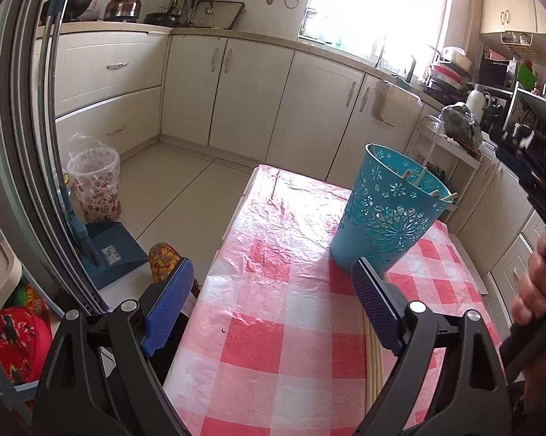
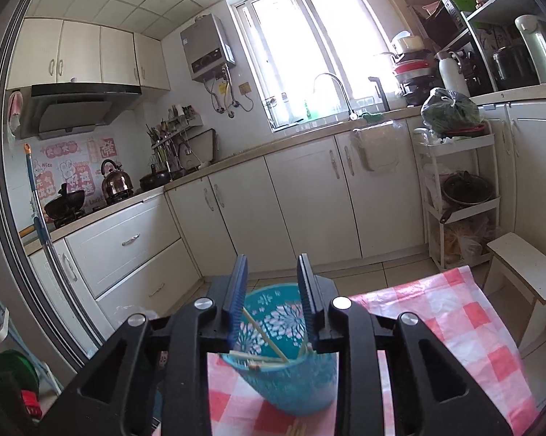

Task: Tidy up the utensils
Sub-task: 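Raise the right tool's stick over the basket and open the right tool, then lower both open tools back toward the sticks beside the basket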

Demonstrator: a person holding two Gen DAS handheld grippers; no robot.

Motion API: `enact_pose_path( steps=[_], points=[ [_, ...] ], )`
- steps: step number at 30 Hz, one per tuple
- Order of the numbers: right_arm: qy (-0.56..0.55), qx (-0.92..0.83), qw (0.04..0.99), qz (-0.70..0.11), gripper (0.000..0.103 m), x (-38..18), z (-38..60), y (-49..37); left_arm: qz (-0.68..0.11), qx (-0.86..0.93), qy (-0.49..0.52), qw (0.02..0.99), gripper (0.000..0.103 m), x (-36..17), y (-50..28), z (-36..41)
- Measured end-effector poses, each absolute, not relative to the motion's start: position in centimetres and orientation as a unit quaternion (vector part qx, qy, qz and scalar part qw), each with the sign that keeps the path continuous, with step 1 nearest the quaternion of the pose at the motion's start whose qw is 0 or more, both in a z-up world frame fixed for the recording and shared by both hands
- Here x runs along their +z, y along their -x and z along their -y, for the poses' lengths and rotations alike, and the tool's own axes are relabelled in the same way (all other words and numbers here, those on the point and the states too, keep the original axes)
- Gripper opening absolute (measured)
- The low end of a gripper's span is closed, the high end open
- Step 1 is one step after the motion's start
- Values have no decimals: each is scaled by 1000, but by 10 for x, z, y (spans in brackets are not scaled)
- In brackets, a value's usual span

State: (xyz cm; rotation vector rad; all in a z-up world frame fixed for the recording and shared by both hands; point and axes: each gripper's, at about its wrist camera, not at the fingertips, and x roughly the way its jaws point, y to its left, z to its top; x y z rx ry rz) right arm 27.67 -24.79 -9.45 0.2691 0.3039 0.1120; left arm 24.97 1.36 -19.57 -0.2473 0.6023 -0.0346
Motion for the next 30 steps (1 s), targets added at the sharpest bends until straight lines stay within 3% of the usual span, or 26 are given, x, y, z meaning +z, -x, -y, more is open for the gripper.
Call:
enact_pose_path(
  steps=[12,30],
  points=[
    [-132,20,953,-274,36,-173,252,-197,-275,-20,93,957,88,-175,-217,-4],
    [-104,23,926,-363,41,-222,233,-189,-297,-13,79,952,92,-184,-196,-9]
  ],
)
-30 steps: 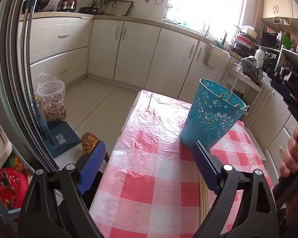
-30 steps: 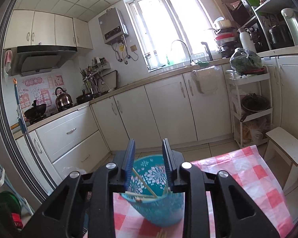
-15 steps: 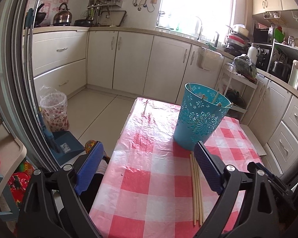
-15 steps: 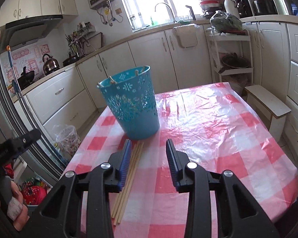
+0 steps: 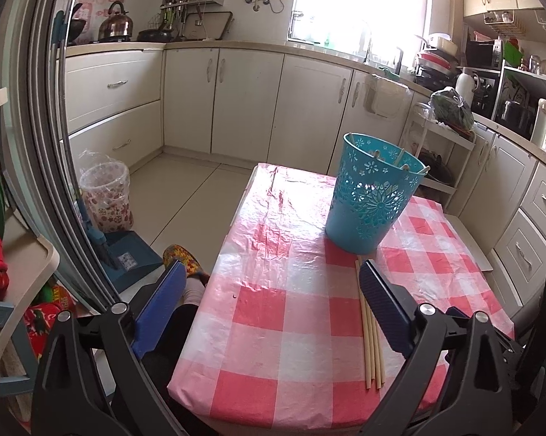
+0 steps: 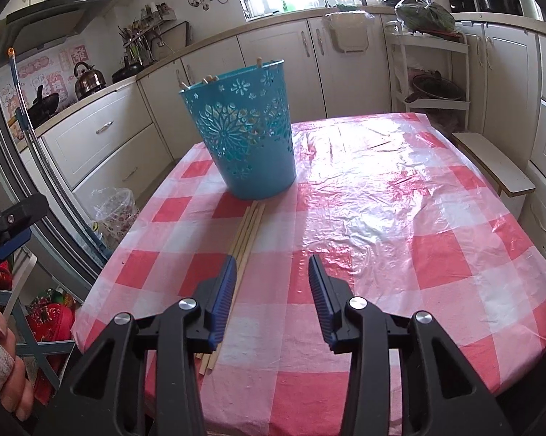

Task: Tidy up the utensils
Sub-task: 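Lower both open tools back toward the sticks beside the basket, then grasp a wooden stick with the right tool while the left tool grasps another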

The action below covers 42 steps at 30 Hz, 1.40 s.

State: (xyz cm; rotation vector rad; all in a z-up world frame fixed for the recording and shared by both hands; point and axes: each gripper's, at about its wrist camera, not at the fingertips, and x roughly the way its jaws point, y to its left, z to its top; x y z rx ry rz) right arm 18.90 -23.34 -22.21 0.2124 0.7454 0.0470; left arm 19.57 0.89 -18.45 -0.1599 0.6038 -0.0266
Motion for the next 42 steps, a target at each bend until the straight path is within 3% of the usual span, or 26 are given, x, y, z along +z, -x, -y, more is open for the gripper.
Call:
enact_pose_path(
  steps=[8,11,23,25,29,36,42],
  points=[
    [-89,23,899,-427,40,-250,214,-240,-320,-3,74,945,92,-199,-200,-13],
    [-83,17,892,-445,32,-260,209,-258,-325,-2,71,943,92,-202,-201,-12],
    [-36,32,885,-463,27,-266,203,-279,-353,-12,69,933,93,-217,-213,-5],
    [-1,42,884,-465,17,-266,204,-276,-362,-24,71,929,93,-218,-218,0],
    [37,62,878,-473,14,-263,222,-266,-384,-56,61,919,93,-226,-242,22],
    [-71,71,876,-472,14,-264,270,-254,-436,-79,20,896,93,-262,-293,78],
    [-98,79,875,-467,19,-264,272,-256,-466,-57,-23,883,92,-286,-315,103]
  ],
)
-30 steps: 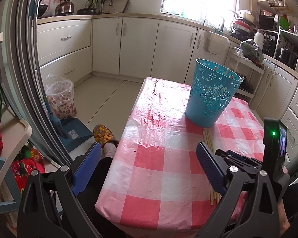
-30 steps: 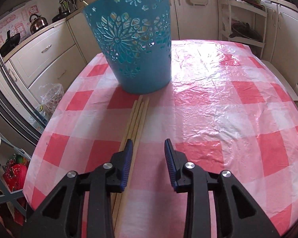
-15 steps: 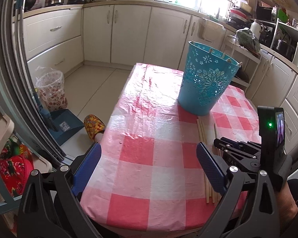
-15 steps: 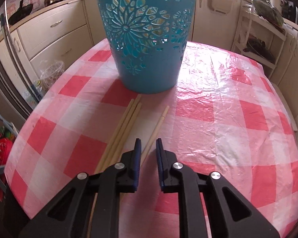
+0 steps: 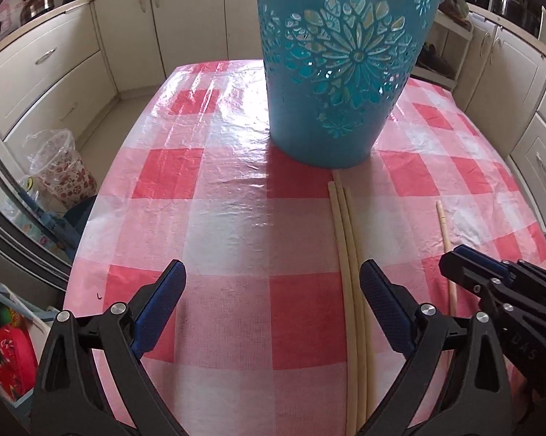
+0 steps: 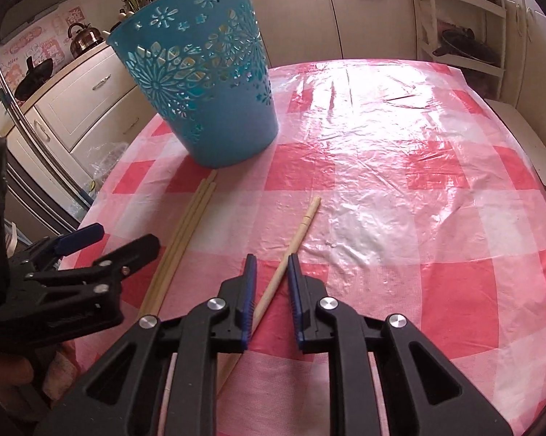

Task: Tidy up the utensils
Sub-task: 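Grasp a wooden stick with the right tool while the left tool grasps another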

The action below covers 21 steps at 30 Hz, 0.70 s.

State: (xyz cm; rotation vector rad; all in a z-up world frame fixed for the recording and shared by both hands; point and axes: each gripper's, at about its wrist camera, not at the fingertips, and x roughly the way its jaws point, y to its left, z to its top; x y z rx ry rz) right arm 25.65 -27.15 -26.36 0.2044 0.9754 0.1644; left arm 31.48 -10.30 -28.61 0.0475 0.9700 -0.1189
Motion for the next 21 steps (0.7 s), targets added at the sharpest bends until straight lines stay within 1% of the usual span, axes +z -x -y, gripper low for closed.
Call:
enact_pose_path(
  steps=[5,9,11,12,13,14,16,17,18,19,21],
  points=[
    [-109,82,874,-467,20,-263,273,-258,-476,-41,-17,878,92,-290,-321,104],
    [-110,81,873,-467,20,-262,273,-260,-481,-42,-31,875,92,-291,-325,106],
    [-106,80,875,-466,20,-262,272,-260,-481,-45,-39,875,89,-291,-327,108],
    [-102,79,876,-466,20,-262,271,-260,-478,-47,-38,876,83,-290,-326,108],
    [-97,78,877,-464,20,-262,270,-259,-473,-53,-37,879,74,-289,-325,109],
    [-90,76,878,-463,20,-262,270,-259,-468,-55,-40,881,67,-287,-324,110],
    [-73,71,882,-459,20,-262,264,-259,-462,-57,-38,884,42,-285,-320,109],
    [-63,69,884,-457,20,-263,261,-259,-460,-55,-31,885,36,-284,-319,107],
    [-55,68,885,-457,20,-263,258,-260,-460,-51,-25,886,25,-283,-317,103],
    [-48,72,885,-458,20,-263,256,-260,-460,-49,-15,886,20,-283,-315,99],
    [-41,91,881,-463,19,-262,253,-259,-464,-50,0,884,19,-282,-312,92]
  ],
)
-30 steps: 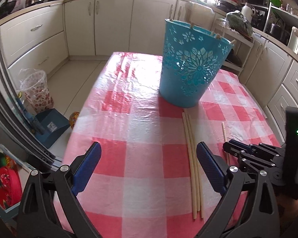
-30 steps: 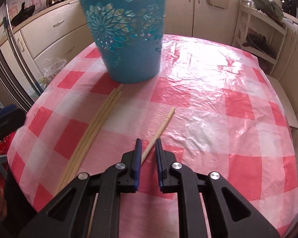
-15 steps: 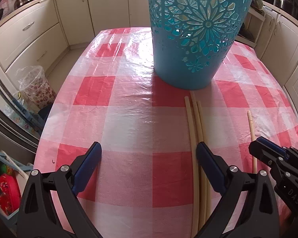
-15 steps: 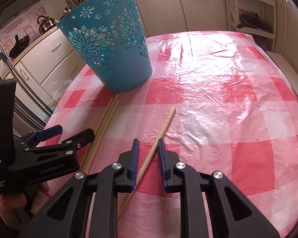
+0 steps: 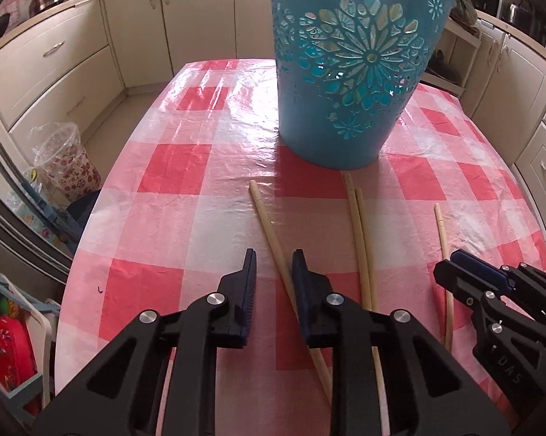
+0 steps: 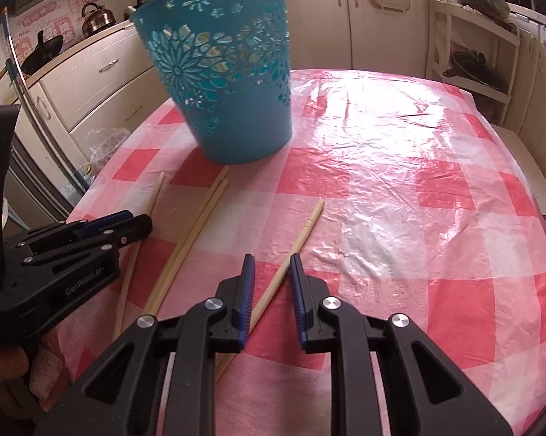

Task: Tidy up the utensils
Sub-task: 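Grasp a wooden stick with the right tool while the left tool grasps another, then lift the left tool's stick over the basket and release it inside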

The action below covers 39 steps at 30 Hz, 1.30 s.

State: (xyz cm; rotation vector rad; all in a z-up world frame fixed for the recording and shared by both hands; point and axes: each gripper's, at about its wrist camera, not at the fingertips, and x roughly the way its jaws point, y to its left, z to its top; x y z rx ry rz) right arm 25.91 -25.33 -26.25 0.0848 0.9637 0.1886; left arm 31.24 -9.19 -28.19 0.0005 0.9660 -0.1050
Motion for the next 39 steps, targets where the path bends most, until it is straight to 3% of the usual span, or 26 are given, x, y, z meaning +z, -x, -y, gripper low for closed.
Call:
enact_pose_path(
  steps=[2,4,6,8,10,11,13,15,27,32,39],
  points=[
    [-44,89,880,-465,19,-261,256,-258,-472,-55,6,880,20,-281,-313,88],
    [-52,70,883,-462,21,-260,263,-259,-477,-56,14,877,40,-281,-317,85],
    [-73,59,881,-463,22,-263,271,-263,-477,-54,15,877,42,-282,-323,85],
    [-74,58,882,-462,22,-264,271,-266,-472,-61,9,880,39,-283,-327,88],
    [-55,67,882,-462,19,-264,264,-268,-468,-71,3,881,13,-284,-331,88],
    [-49,77,881,-465,11,-264,261,-268,-470,-85,10,879,9,-284,-333,86],
    [-34,98,878,-467,9,-263,254,-268,-473,-113,37,873,5,-284,-335,78],
    [-20,106,879,-464,5,-260,250,-266,-471,-122,36,873,5,-285,-333,72],
    [-13,91,879,-468,8,-265,250,-267,-488,-106,-2,867,11,-284,-343,68],
    [-13,92,878,-469,6,-264,250,-266,-479,-102,-33,871,7,-282,-339,78],
    [-20,84,879,-469,7,-264,254,-266,-475,-89,-53,874,9,-283,-333,84]
  ],
)
